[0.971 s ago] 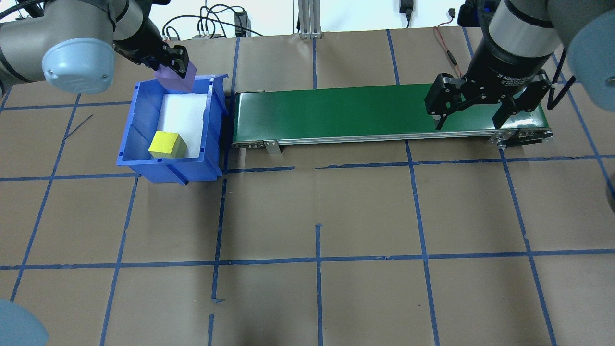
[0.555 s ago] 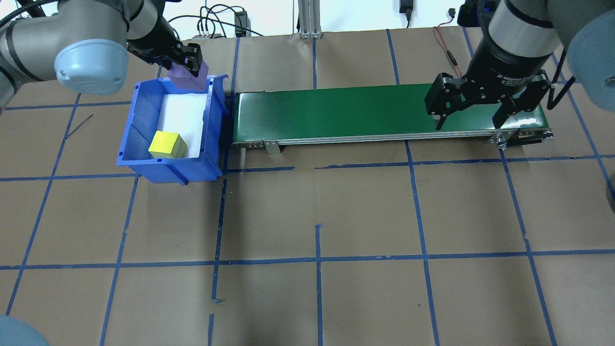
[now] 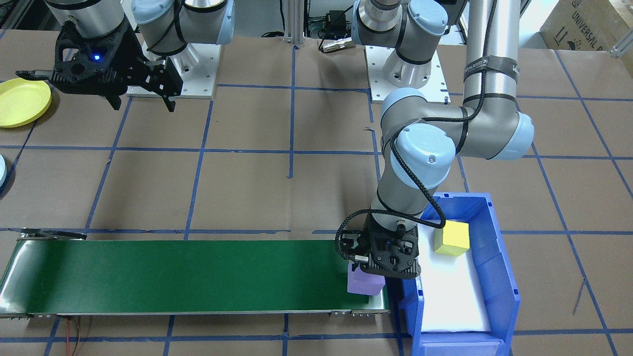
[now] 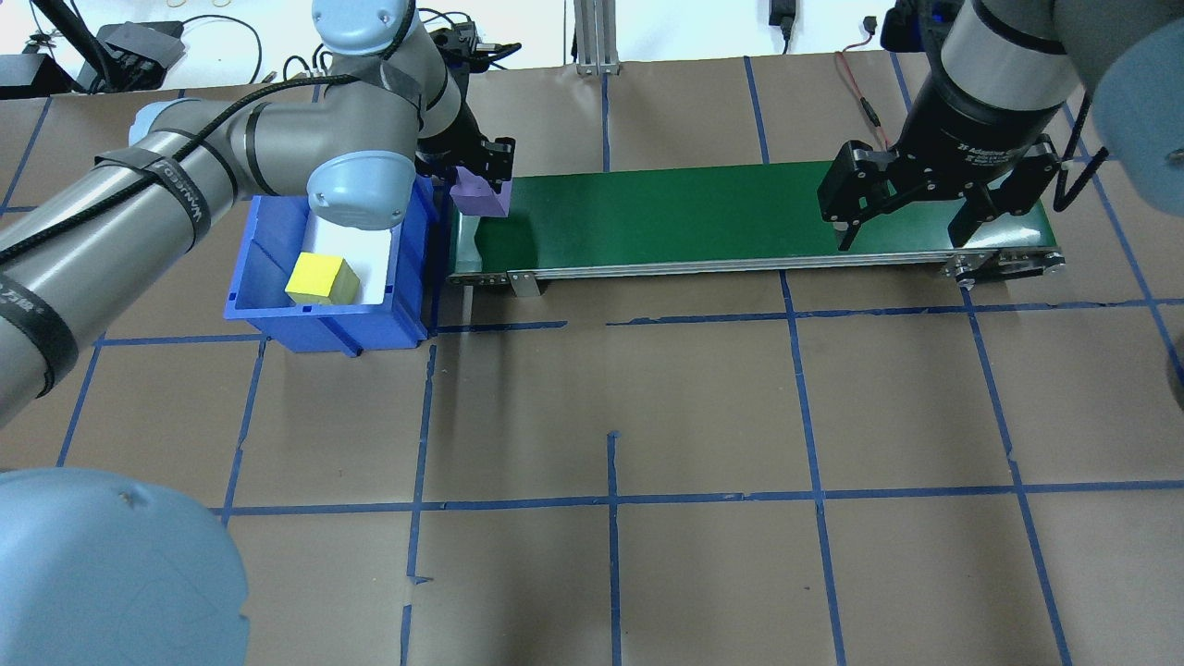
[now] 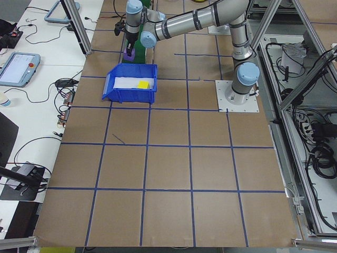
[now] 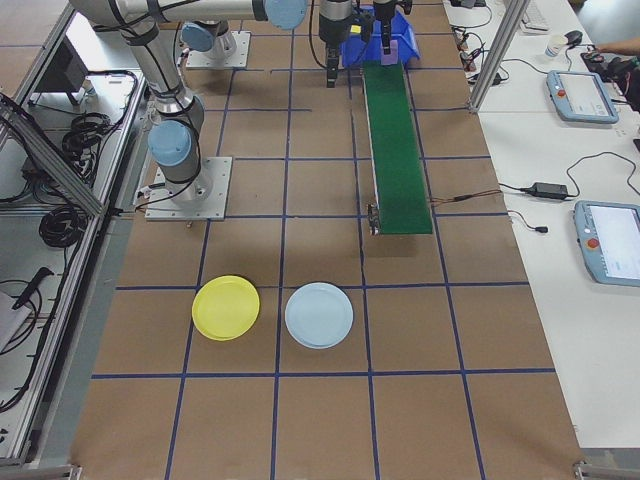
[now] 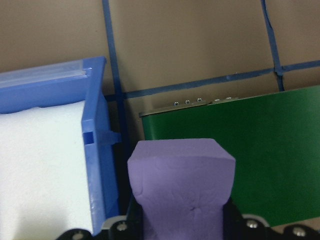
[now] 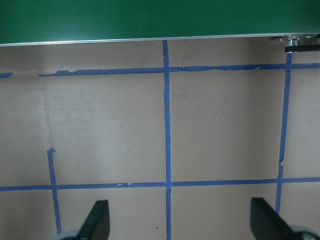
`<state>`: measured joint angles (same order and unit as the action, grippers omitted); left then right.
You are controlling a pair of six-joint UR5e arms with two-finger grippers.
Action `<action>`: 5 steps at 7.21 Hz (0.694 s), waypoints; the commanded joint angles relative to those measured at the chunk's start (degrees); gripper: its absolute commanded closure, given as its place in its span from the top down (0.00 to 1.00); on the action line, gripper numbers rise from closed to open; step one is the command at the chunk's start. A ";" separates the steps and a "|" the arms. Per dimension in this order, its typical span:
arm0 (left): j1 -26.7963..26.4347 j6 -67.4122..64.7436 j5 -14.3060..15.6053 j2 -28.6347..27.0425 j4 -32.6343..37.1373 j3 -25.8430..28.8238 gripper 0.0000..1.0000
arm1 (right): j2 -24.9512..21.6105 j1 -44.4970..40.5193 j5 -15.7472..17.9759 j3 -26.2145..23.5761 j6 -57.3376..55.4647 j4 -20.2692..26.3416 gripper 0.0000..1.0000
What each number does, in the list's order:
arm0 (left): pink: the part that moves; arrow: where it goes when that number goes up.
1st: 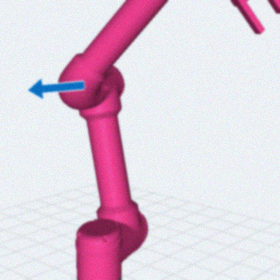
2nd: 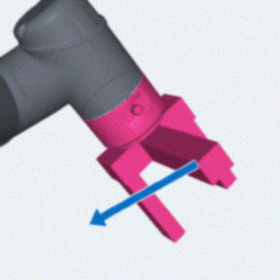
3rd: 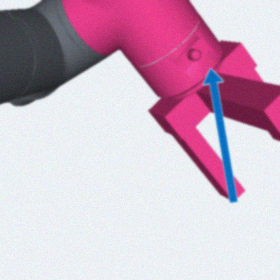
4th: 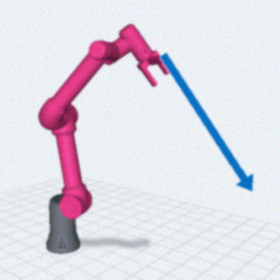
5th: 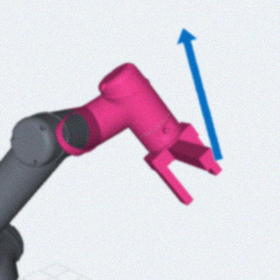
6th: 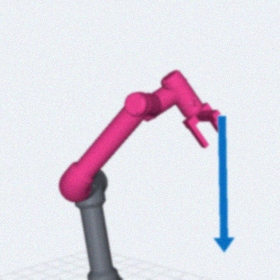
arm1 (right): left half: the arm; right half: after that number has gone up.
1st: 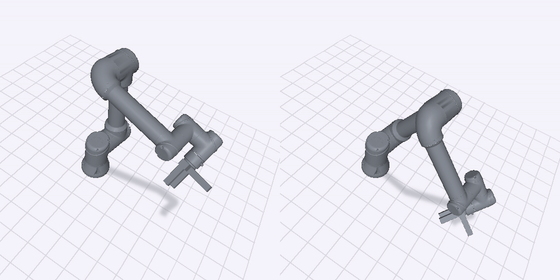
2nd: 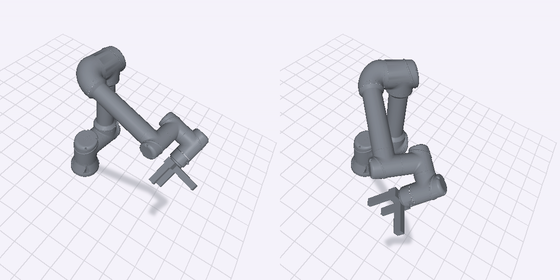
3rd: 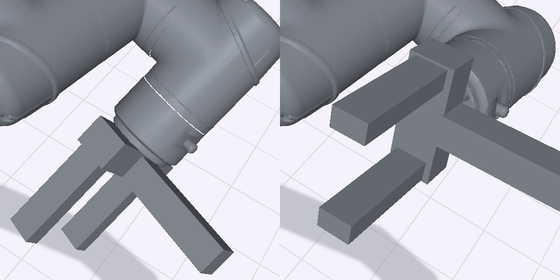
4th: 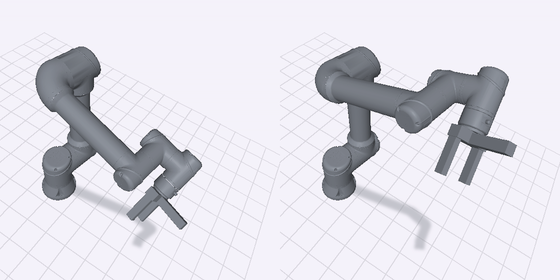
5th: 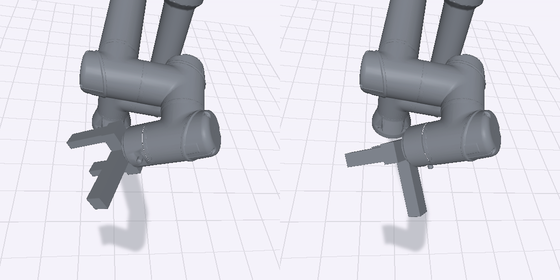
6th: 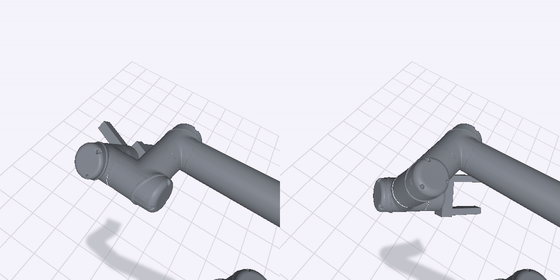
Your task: Move block left to right into plate
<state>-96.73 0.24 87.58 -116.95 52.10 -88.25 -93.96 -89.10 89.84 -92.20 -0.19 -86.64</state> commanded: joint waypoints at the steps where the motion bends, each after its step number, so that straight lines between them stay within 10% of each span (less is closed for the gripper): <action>1: -0.56 -2.87 -0.04 -0.47 0.02 -0.08 1.00 | 0.00 0.50 -0.02 0.00 0.01 0.16 1.00; 5: 0.14 1.05 0.75 4.42 0.19 0.54 1.00 | 0.09 1.90 -1.15 0.61 0.01 0.16 1.00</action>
<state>-97.13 -0.82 87.99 -115.42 52.08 -87.75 -93.94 -88.18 89.45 -92.01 -0.17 -86.37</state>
